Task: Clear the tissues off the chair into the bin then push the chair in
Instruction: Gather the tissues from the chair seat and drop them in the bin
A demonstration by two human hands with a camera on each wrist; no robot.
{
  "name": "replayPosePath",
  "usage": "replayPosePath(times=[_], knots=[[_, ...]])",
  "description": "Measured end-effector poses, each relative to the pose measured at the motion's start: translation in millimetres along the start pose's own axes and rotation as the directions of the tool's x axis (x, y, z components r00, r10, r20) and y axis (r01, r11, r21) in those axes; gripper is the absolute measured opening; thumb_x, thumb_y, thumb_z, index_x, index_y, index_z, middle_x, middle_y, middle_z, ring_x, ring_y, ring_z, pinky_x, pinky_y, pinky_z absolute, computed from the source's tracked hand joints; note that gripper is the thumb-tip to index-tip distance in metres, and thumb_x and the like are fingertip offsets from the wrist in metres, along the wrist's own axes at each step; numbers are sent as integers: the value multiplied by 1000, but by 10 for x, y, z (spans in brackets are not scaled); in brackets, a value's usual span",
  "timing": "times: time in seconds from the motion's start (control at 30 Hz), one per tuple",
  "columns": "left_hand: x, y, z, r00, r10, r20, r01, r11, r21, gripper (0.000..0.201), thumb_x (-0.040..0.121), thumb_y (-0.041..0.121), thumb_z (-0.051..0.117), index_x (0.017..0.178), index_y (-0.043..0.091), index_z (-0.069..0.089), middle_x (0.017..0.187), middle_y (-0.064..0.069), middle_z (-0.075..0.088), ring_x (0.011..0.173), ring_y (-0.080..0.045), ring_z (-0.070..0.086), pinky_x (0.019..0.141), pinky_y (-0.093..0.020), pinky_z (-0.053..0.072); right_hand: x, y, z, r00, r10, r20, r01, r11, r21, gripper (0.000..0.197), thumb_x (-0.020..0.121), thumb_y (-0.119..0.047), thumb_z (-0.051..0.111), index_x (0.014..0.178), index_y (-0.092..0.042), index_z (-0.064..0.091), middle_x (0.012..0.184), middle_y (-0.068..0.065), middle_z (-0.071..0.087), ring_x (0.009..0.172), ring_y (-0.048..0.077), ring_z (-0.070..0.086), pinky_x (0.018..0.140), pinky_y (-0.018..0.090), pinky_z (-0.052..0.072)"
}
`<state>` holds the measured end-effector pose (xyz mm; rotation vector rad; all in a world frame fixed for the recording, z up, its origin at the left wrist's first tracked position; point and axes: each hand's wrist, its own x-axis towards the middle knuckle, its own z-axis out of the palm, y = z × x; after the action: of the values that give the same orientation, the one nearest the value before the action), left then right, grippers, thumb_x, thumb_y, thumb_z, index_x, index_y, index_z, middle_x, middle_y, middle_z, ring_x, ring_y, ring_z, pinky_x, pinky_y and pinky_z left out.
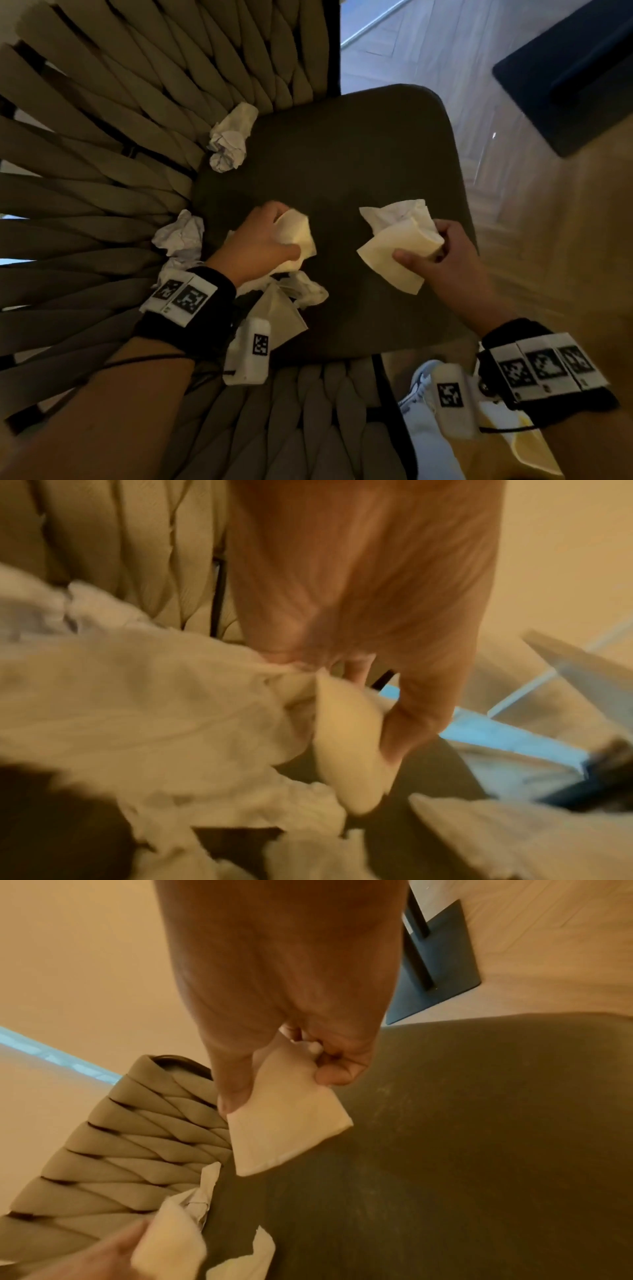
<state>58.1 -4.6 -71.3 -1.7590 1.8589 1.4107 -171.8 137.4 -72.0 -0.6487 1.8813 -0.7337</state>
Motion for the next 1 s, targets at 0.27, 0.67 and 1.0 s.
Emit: replayPosePath(times=[0.27,0.67,1.0], knots=[[-18,-314,327,977,-99,191,-16,852,523,69,75,26,75,133,15,39,135,-13,50,120,-30,51,96,-39,45,-102,147,42,995,1,99,-4,1000,31,62,75,-30,75,126,-25,40,112,-11,52,101,9,54,66,15,46],[-42,118,181,994,19,-109,-13,998,54,66,78,17,72,133,25,37,120,0,46,107,-20,48,82,-34,41,-266,385,-101,996,32,87,-38,997,67,65,74,-31,76,127,-24,40,116,-6,53,103,13,55,67,16,45],[170,-30,640,983,-186,0,167,884,437,69,82,27,68,139,11,33,135,-17,50,121,-33,52,96,-40,43,-297,580,-133,994,46,97,-54,995,80,64,72,-33,76,124,-25,40,108,-13,51,99,9,54,70,18,46]])
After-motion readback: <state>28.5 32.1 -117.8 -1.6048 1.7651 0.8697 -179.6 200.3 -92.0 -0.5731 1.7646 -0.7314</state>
